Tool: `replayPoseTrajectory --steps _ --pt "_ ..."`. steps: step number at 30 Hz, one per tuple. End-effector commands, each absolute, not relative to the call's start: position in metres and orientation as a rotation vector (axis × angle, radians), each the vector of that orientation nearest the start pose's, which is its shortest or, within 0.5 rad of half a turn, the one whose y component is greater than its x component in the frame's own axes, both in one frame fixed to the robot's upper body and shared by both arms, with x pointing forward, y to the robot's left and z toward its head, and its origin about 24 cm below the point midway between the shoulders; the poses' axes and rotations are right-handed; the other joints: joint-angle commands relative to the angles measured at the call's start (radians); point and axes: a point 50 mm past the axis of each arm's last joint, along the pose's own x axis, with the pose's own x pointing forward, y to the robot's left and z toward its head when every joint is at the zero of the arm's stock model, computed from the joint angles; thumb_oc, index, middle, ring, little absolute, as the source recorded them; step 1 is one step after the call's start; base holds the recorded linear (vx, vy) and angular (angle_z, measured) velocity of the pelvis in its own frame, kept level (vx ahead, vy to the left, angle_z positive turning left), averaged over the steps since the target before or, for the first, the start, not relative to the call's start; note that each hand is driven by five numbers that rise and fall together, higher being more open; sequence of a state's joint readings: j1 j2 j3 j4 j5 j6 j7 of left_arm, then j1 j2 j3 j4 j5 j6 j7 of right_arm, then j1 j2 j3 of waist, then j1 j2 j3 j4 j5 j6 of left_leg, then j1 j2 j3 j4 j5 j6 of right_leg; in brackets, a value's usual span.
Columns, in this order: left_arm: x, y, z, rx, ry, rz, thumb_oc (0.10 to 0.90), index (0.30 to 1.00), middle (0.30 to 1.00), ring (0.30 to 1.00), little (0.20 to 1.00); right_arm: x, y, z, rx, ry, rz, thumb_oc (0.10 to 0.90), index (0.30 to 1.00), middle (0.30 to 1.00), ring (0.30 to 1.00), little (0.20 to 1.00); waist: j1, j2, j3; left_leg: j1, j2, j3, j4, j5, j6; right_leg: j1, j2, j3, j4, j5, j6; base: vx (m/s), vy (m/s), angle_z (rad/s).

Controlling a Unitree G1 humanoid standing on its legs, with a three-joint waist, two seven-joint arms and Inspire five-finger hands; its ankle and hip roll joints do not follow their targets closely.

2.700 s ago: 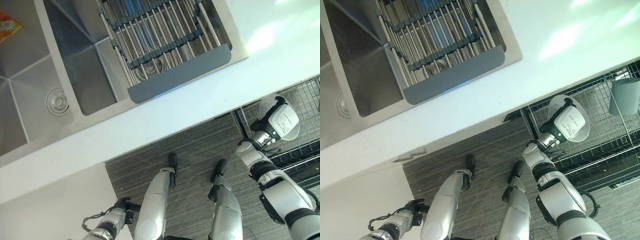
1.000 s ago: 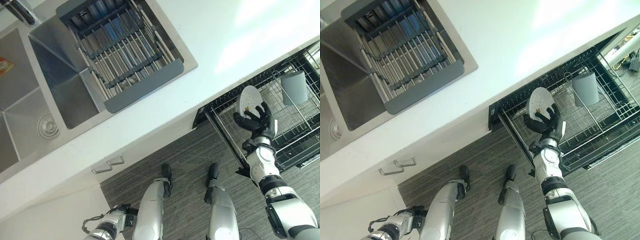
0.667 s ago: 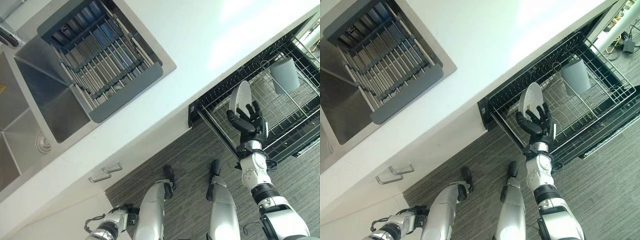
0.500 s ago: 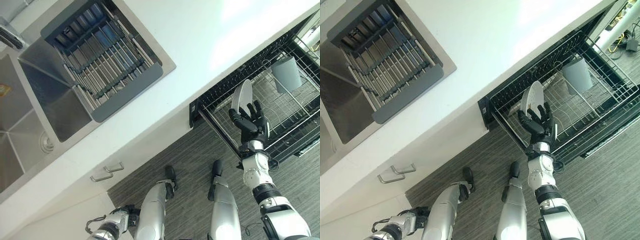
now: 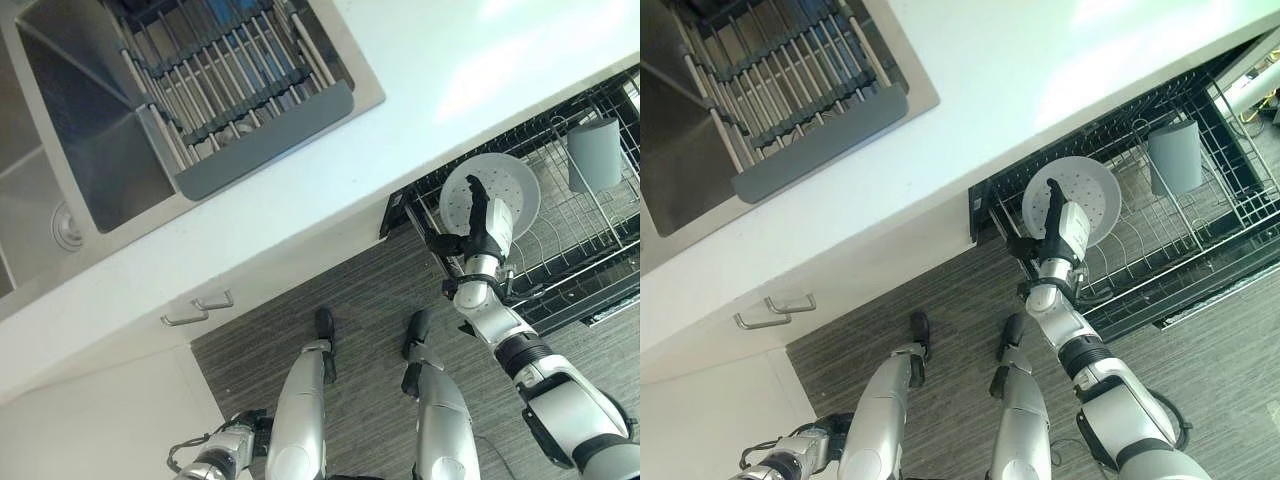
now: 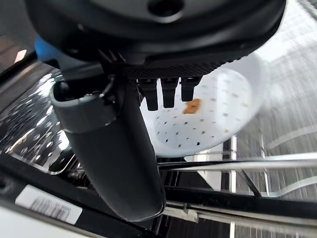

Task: Place the dishes in the dishwasher.

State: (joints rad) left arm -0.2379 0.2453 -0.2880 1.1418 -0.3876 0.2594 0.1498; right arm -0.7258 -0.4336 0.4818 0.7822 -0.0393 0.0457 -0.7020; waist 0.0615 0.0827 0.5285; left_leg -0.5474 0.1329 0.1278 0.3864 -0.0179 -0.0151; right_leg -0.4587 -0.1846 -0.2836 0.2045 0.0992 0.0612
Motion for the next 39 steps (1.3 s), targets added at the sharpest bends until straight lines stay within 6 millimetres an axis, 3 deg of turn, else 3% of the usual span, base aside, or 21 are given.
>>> replayPoseTrajectory --steps 1,7,10,18,22,24,25,31,34,39 --pt "0.143 0.239 -0.145 0.267 1.277 0.256 0.800 0.900 0.900 0.900 0.900 0.354 -0.255 0.076 -0.962 0.121 -0.662 0.800 0.900 0.900 0.900 0.900 0.028 0.042 -0.009 0.064 -0.049 0.026 -0.086 -0.090 0.002 0.049 -0.022 0.023 0.180 -0.261 0.042 -0.02 -0.123 0.07" --pt "0.143 0.240 -0.144 0.292 1.265 0.270 0.800 0.900 0.900 0.900 0.900 0.344 -0.271 0.061 -0.864 0.255 -0.751 0.800 0.900 0.900 0.900 0.900 0.041 0.030 -0.009 0.053 -0.047 0.020 -0.086 -0.094 0.006 0.054 -0.016 0.013 0.164 -0.252 0.047 -0.01 -0.064 0.04" --pt "0.144 0.240 -0.144 0.292 1.263 0.278 0.800 0.900 0.900 0.900 0.900 0.346 -0.275 0.070 -0.810 0.204 -0.774 0.800 0.900 0.900 0.900 0.900 0.043 0.025 -0.009 0.051 -0.045 0.020 -0.086 -0.094 0.006 0.056 -0.013 0.011 0.160 -0.250 0.048 -0.01 -0.035 0.08" --pt "0.149 0.235 -0.143 0.288 1.259 0.286 0.800 0.900 0.900 0.900 0.900 0.351 -0.261 0.086 -0.727 0.079 -0.782 0.800 0.900 0.900 0.900 0.900 0.038 0.018 -0.009 0.052 -0.041 0.024 -0.086 -0.095 0.005 0.061 -0.007 0.016 0.152 -0.249 0.047 -0.01 -0.003 0.02" --pt "0.144 0.232 -0.145 0.248 1.268 0.296 0.800 0.900 0.900 0.900 0.900 0.353 -0.246 0.094 -0.504 -0.039 -0.686 0.800 0.900 0.900 0.900 0.900 0.026 0.015 -0.009 0.072 -0.039 0.032 -0.086 -0.103 0.002 0.083 -0.006 0.021 0.139 -0.253 0.044 -0.01 0.054 -0.05" --pt "0.143 0.231 -0.145 0.221 1.277 0.306 0.800 0.900 0.900 0.900 0.900 0.352 -0.222 0.103 -0.244 -0.168 -0.526 0.800 0.900 0.900 0.900 0.900 0.015 0.010 -0.009 0.100 -0.036 0.040 -0.086 -0.110 0.002 0.109 -0.007 0.025 0.129 -0.254 0.041 -0.04 0.084 0.03" --pt "0.143 0.230 -0.145 0.204 1.275 0.313 0.800 0.900 0.900 0.900 0.900 0.350 -0.215 0.106 -0.150 -0.205 -0.483 0.800 0.900 0.900 0.900 0.900 0.010 0.011 -0.009 0.093 -0.028 0.046 -0.086 -0.091 0.009 0.102 -0.003 0.018 0.123 -0.232 0.030 -0.08 0.074 0.04" --pt "0.132 0.220 -0.150 0.100 1.271 0.354 0.800 0.900 0.900 0.900 0.900 0.317 -0.189 0.097 0.042 -0.319 -0.318 0.800 0.900 0.900 0.900 0.900 -0.037 -0.015 -0.009 0.195 -0.026 0.070 -0.086 -0.112 0.012 0.187 -0.013 0.045 0.104 -0.238 0.024 0.00 0.080 -0.14" --pt "0.118 0.215 -0.155 0.063 1.299 0.357 0.800 0.900 0.900 0.900 0.900 0.299 -0.185 0.088 0.038 -0.336 -0.232 0.800 0.900 0.900 0.900 0.900 -0.062 -0.032 -0.010 0.283 -0.026 0.082 -0.086 -0.125 0.012 0.265 -0.027 0.061 0.095 -0.244 0.026 0.09 0.150 -0.26" --pt "0.085 0.218 -0.163 0.031 1.377 0.363 0.800 0.900 0.900 0.900 0.900 0.285 -0.186 0.087 -0.003 -0.342 -0.196 0.800 0.900 0.900 0.900 0.900 -0.085 -0.057 -0.077 0.360 -0.014 0.097 -0.086 -0.153 0.012 0.318 -0.039 0.083 0.095 -0.257 0.038 0.11 0.084 -0.23"
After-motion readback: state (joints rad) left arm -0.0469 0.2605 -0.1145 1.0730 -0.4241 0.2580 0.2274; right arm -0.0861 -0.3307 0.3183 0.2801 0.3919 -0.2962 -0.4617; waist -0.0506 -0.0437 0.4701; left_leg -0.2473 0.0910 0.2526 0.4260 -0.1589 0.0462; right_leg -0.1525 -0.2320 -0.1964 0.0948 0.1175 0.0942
